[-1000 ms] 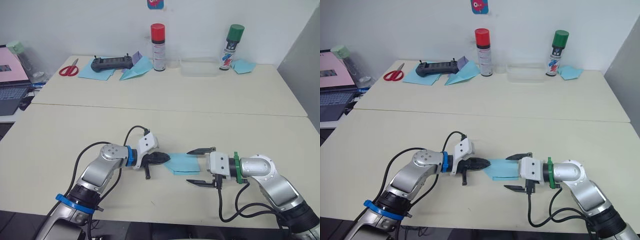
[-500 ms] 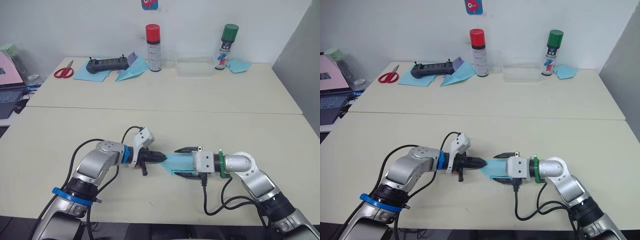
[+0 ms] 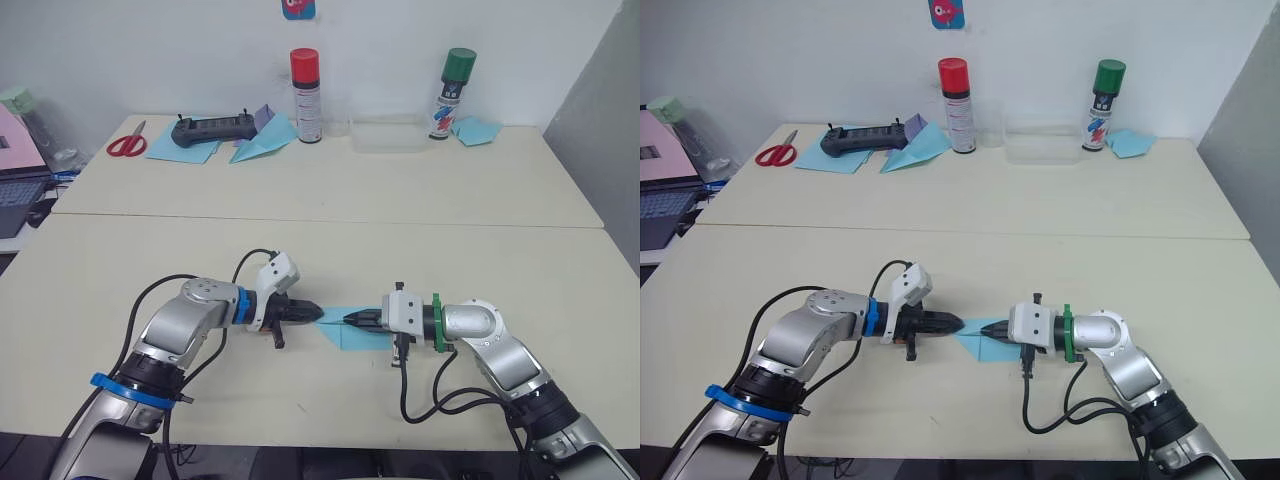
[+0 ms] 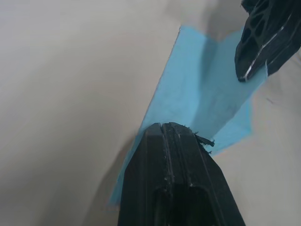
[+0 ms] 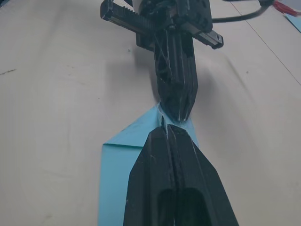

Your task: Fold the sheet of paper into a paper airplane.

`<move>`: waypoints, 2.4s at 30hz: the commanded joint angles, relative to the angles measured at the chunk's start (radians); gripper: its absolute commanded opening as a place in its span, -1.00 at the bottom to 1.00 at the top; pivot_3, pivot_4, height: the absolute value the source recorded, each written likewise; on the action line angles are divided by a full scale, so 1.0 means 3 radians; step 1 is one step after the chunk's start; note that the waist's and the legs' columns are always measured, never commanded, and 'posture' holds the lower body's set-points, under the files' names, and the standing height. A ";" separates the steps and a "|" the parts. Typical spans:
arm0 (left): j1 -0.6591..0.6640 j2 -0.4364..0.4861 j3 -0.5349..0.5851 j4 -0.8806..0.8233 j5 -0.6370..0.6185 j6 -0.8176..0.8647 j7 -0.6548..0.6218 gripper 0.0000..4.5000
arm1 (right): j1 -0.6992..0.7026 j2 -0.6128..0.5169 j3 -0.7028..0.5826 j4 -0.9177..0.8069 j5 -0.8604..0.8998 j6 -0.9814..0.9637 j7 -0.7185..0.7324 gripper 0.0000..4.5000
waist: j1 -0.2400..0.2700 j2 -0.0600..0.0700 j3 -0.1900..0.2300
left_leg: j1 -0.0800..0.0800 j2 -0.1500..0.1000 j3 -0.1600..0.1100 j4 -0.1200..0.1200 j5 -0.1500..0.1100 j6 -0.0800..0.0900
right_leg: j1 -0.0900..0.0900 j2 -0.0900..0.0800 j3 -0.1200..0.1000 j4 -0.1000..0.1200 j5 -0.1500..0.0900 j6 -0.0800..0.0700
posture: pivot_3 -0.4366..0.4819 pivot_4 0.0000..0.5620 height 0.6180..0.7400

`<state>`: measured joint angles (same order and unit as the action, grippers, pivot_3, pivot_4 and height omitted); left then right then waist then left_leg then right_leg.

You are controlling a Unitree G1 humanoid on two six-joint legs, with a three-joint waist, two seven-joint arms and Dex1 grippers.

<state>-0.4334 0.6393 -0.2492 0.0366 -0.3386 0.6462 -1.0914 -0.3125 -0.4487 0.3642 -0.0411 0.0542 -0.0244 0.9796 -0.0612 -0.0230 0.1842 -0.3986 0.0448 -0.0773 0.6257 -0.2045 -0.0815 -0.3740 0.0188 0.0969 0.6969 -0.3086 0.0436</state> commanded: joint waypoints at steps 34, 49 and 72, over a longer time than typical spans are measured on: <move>0.0022 0.0000 -0.0329 0.0113 0.0546 -0.0877 -0.0079 -1.00 | -0.0305 0.0094 0.0057 0.0443 -0.0293 0.0063 -0.0133 -1.00 | 0.0013 -0.0004 0.0003 | -0.0005 -0.0002 0.0003 -0.0007 0.0000 0.0000 | -0.0006 -0.0002 0.0001 -0.0005 -0.0001 -0.0002 | -0.05 -0.47 1.00; 0.0129 -0.0089 -0.0417 0.0221 0.0631 -0.0990 -0.0142 -1.00 | -0.0174 0.0151 -0.0175 -0.0355 0.0382 0.0839 -0.0037 -0.58 | 0.0029 -0.0002 0.0000 | -0.0005 -0.0005 -0.0001 -0.0008 0.0000 0.0000 | 0.0002 -0.0005 0.0000 -0.0016 -0.0002 -0.0002 | -0.05 -0.47 1.00; 0.0017 -0.0176 -0.0442 0.0391 0.0746 -0.1043 -0.0151 -1.00 | 0.0565 -0.0668 -0.0491 -0.0439 0.0119 0.1164 -0.0327 -0.99 | 0.0097 0.0003 -0.0012 | -0.0006 -0.0014 0.0000 -0.0008 -0.0001 0.0001 | 0.0018 -0.0012 0.0007 -0.0054 -0.0002 -0.0003 | -0.05 -0.47 1.00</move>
<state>-0.4510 0.5774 -0.3461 0.1072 -0.1729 0.3150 -1.1452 -0.1617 -0.6200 0.2742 -0.1960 0.1005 0.2698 0.9134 -0.0320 -0.0222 0.1807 -0.4004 0.0406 -0.0773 0.6235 -0.2048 -0.0811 -0.3685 0.0153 0.0990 0.6806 -0.3091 0.0429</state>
